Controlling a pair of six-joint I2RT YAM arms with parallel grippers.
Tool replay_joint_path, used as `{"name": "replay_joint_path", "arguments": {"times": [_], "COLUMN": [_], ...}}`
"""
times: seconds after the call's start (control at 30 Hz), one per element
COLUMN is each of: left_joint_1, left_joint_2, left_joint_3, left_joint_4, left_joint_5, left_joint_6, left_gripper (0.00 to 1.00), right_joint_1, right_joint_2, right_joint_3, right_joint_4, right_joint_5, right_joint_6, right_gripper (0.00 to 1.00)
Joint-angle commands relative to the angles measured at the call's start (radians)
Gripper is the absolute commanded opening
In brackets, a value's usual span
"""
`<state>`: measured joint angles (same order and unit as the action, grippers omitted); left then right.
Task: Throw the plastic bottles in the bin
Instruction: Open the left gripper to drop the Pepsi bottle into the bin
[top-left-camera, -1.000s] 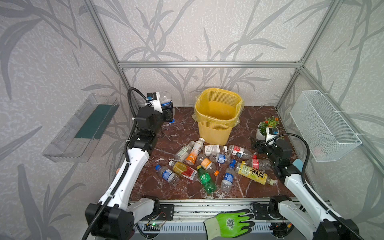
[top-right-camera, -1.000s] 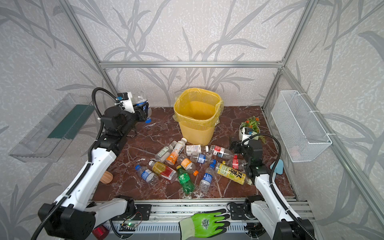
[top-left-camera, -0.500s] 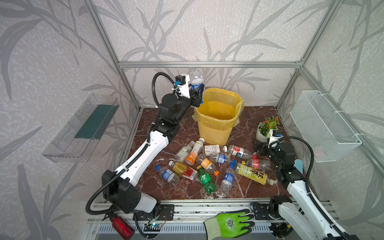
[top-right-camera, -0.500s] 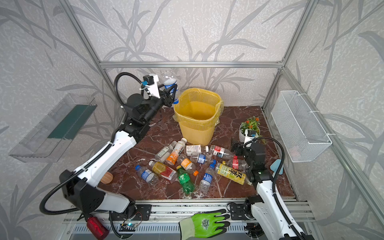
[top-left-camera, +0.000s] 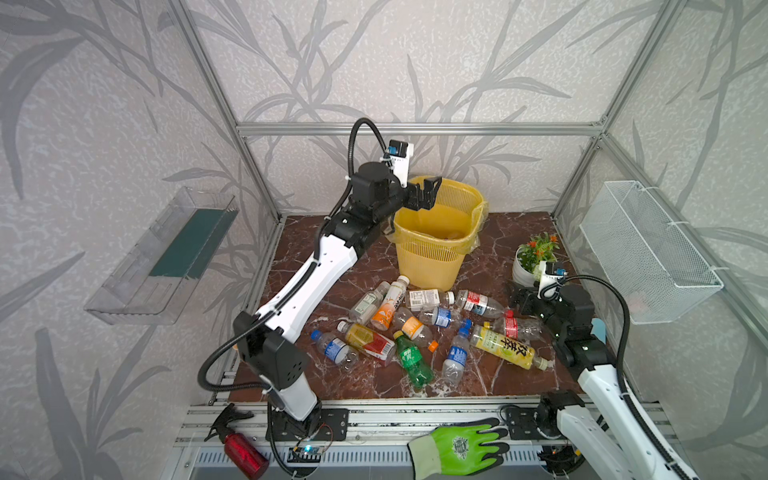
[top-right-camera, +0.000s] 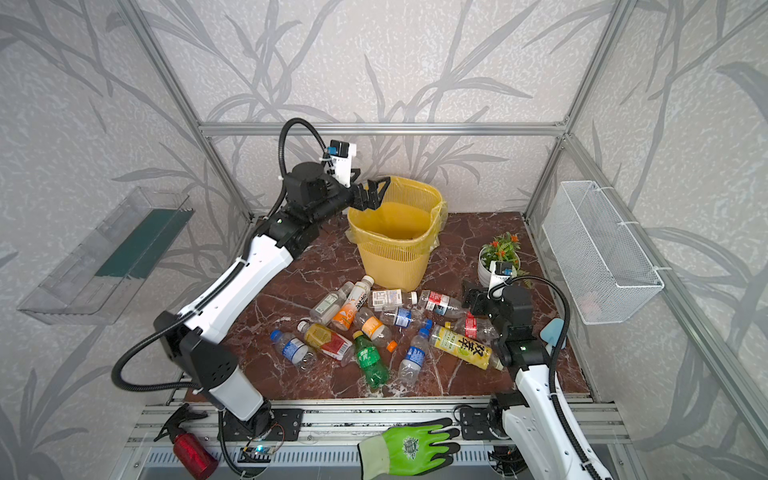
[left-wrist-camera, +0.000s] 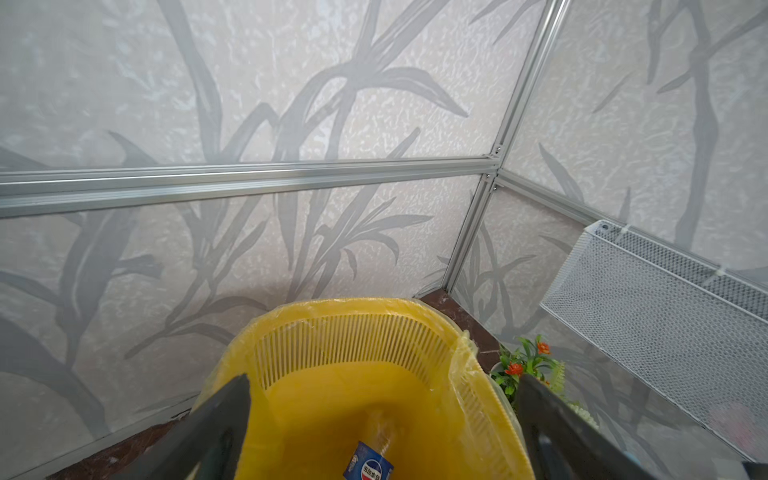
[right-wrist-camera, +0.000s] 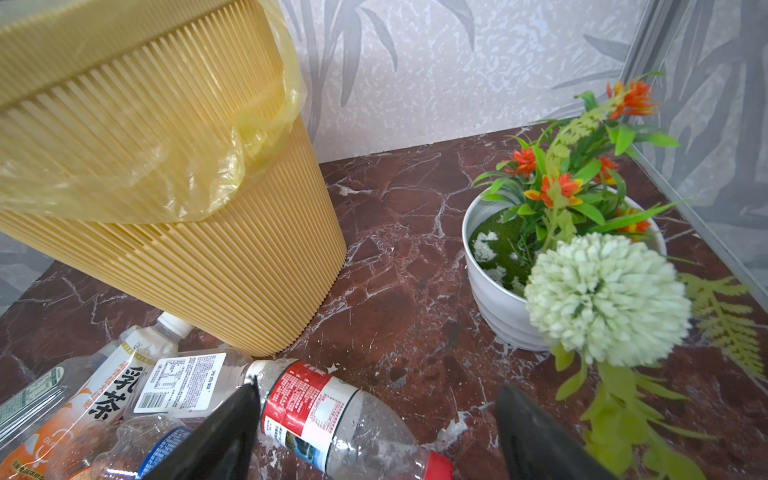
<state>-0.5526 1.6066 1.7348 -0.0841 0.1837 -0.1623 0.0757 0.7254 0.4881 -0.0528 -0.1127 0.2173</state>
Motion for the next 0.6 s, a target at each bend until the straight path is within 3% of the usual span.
{"name": "replay_joint_path", "arguments": {"times": [0.0, 0.27, 0.57], "left_joint_1": [-0.028, -0.034, -0.059], "left_joint_2": [-0.103, -0.337, -0.484], "left_joint_3": [-0.124, -0.531, -0.77], "left_joint_4": [0.115, 0.216, 0.167], "left_joint_5": [-0.022, -0.098, -0.142], "left_joint_6": [0.051, -0.005, -0.079], "left_gripper": [0.99, 0.99, 0.99], "right_joint_1": [0.004, 0.029, 0.226], "right_joint_2": [0.005, 0.0, -0.015], "right_joint_3": [0.027, 0.054, 0.044], "right_joint_4": [-0.056, -0.226, -0.337], "right_joint_5": [0.001, -0.042, 0.069], "right_joint_6": [0.006, 0.042, 0.137], "right_gripper": [0.89, 0.85, 0.82]}}
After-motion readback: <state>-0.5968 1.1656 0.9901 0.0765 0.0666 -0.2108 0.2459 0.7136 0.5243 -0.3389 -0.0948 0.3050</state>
